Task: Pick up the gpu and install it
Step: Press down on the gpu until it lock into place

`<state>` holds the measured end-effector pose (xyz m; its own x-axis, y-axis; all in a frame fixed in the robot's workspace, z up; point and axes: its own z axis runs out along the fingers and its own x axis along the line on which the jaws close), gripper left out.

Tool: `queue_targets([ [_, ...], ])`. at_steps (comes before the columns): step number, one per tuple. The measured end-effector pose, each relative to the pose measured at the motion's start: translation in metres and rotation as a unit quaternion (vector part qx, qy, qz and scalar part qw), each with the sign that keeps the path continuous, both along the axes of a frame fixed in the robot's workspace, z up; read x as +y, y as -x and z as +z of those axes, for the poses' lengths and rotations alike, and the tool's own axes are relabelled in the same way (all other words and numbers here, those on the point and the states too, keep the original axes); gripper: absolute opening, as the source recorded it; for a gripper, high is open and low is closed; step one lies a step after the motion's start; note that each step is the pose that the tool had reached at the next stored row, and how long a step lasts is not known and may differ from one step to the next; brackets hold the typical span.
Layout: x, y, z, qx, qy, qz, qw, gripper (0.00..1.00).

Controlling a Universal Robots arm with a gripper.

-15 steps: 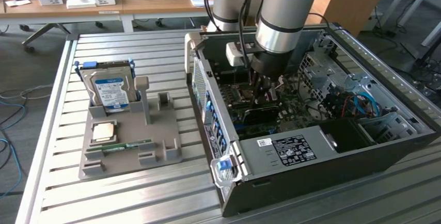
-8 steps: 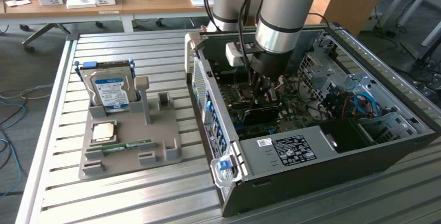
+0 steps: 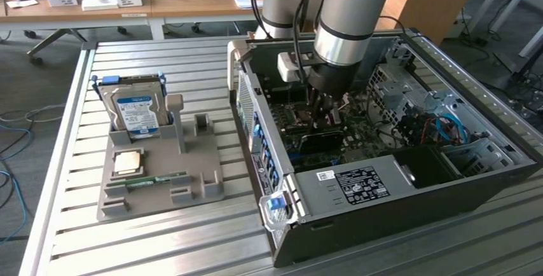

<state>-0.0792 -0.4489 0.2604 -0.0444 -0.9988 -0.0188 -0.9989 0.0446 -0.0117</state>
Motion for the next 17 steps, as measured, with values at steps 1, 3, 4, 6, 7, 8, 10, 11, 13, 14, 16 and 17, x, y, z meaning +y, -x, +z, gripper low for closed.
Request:
queue_targets([
  [1, 0.0001, 0.0, 0.0011, -0.0003, -0.0006, 0.0, 1.0, 0.11],
  [3, -0.0001, 0.0, 0.006, 0.0003, 0.0007, 0.0, 1.0, 0.11],
  [4, -0.0001, 0.0, 0.0077, 0.0002, 0.0006, 0.0, 1.0, 0.11],
  [6, -0.0001, 0.0, 0.0117, 0.0002, 0.0006, 0.0, 1.0, 0.11],
  [7, -0.0001, 0.0, 0.0141, 0.0003, 0.0008, 0.0, 1.0, 0.11],
  [8, -0.0001, 0.0, 0.0164, 0.0002, 0.0007, 0.0, 1.0, 0.11],
  [10, -0.0001, 0.0, 0.0208, 0.0002, 0.0007, 0.0, 1.0, 0.11],
  [11, -0.0001, -0.001, 0.0227, 0.0003, 0.0008, 0.0, 1.0, 0.11],
  [13, -0.0001, -0.001, 0.0261, 0.0002, 0.0007, 0.0, 1.0, 0.11],
  [14, -0.0001, -0.001, 0.0278, 0.0003, 0.0007, 0.0, 1.0, 0.11],
  [16, -0.0001, -0.002, 0.031, 0.0002, 0.0007, 0.0, 1.0, 0.11],
  [17, -0.0001, -0.002, 0.0327, 0.0002, 0.0007, 0.0, 1.0, 0.11],
])
